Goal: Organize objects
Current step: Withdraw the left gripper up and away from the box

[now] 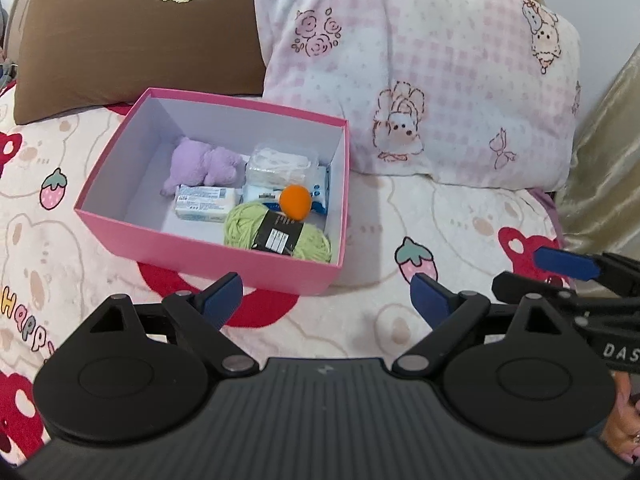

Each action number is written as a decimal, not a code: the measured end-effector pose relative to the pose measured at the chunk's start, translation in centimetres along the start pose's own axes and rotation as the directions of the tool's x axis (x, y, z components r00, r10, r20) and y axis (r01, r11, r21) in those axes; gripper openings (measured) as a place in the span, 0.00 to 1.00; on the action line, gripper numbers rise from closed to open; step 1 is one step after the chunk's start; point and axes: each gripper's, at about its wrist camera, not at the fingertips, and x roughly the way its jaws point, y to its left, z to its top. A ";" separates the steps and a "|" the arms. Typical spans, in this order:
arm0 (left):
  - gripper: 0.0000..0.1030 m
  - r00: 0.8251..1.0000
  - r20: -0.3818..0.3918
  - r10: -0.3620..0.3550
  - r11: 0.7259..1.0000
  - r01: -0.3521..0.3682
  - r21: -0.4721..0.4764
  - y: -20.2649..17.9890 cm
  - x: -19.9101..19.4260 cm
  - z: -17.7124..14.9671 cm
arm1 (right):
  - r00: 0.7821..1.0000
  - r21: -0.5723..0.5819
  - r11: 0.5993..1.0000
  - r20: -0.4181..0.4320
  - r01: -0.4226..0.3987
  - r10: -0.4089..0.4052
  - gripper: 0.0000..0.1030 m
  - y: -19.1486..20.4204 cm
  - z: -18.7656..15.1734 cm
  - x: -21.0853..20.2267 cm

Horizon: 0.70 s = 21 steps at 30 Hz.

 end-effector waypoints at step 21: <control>0.91 0.999 -0.011 0.035 0.998 -0.034 0.044 -1.5 -0.4 -3.3 | 0.991 0.031 0.992 -0.058 0.119 -0.118 0.80 -0.4 -3.6 -1.7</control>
